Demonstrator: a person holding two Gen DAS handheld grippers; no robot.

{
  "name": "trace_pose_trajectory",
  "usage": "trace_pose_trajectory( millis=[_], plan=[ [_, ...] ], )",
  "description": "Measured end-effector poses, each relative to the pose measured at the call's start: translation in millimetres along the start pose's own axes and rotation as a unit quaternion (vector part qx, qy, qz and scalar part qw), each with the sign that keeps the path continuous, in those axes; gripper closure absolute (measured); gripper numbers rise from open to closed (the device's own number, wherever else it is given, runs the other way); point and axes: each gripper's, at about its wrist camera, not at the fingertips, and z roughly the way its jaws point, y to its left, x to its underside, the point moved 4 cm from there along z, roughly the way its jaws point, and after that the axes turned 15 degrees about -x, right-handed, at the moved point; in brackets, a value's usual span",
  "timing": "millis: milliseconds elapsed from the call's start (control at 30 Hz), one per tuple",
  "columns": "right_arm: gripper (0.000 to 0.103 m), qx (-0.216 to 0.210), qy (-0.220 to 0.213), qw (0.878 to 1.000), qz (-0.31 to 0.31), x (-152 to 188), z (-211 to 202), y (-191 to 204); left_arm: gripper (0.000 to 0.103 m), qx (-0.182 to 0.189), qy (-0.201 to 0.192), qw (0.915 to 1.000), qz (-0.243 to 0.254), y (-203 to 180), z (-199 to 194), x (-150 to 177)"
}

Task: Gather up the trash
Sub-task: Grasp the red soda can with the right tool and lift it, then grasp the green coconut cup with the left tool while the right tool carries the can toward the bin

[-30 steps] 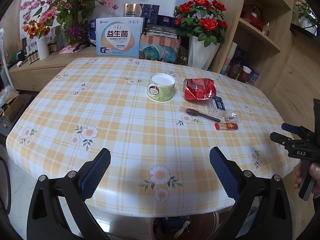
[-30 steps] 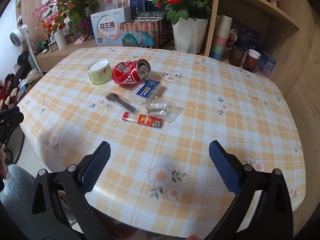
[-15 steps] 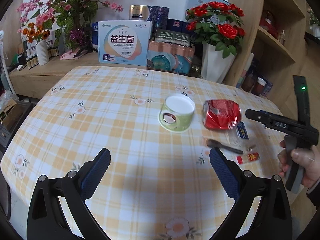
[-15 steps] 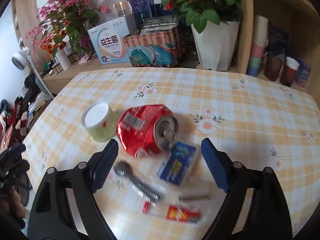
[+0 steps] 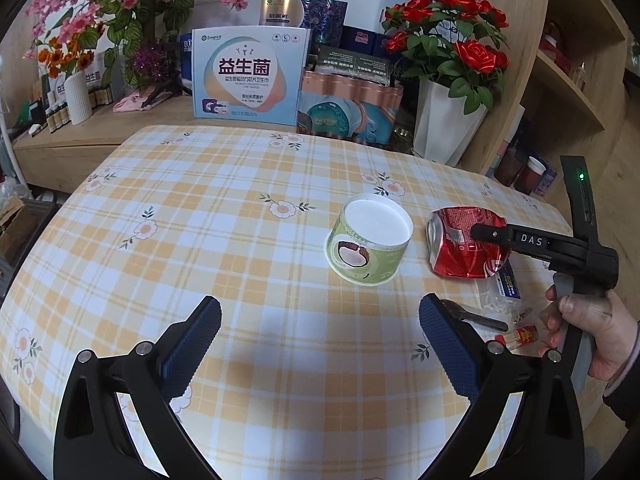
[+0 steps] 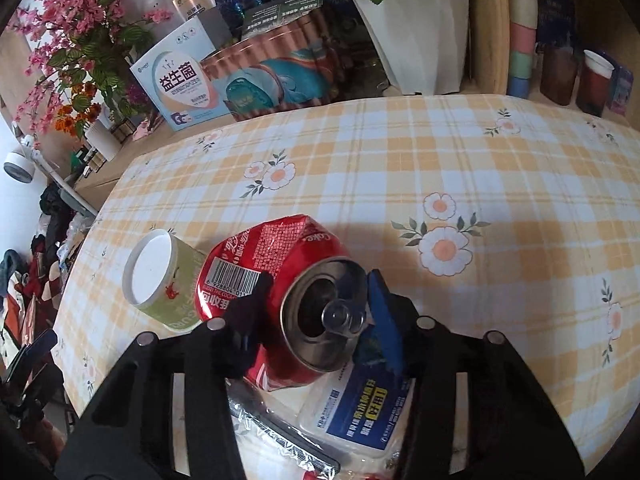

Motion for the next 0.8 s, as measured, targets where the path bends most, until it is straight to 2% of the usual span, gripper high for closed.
trace_pose_trajectory(
  millis=[167, 433, 600, 800],
  plan=[
    [0.055, -0.008, -0.027, 1.000, -0.011, -3, -18, 1, 0.006, 0.009, 0.002, 0.9999, 0.011, -10, 7, -2],
    [0.057, -0.017, -0.042, 0.999, -0.022, -4, -45, -3, 0.006, 0.026, 0.006, 0.9990, 0.036, -36, 32, -16],
    [0.057, -0.016, -0.053, 0.998, -0.015, -4, -62, -13, 0.006, 0.014, 0.010, 0.9971, 0.074, -61, 61, -31],
    [0.057, -0.016, -0.068, 0.997, -0.007, -1, -84, -24, 0.006, -0.004, 0.035, 0.9956, 0.086, -77, 97, -42]
  ],
)
